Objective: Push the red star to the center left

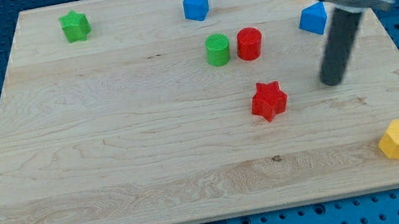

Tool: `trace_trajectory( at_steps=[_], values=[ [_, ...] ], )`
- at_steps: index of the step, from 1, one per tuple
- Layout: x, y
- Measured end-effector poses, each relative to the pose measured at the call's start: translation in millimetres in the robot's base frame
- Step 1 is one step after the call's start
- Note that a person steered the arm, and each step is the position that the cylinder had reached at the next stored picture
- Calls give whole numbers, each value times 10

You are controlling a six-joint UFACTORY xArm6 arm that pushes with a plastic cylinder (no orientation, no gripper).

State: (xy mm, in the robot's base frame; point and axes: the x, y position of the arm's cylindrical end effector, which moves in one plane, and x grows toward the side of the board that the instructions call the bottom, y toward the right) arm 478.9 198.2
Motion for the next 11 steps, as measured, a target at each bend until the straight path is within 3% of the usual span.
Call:
trace_trajectory(
  at_steps=[1,3,4,6,8,11],
  values=[
    [319,-190],
    [-226,-1784],
    [-244,-1939],
    [91,-1700],
    [-226,-2938],
    [-485,-2997]
  ],
)
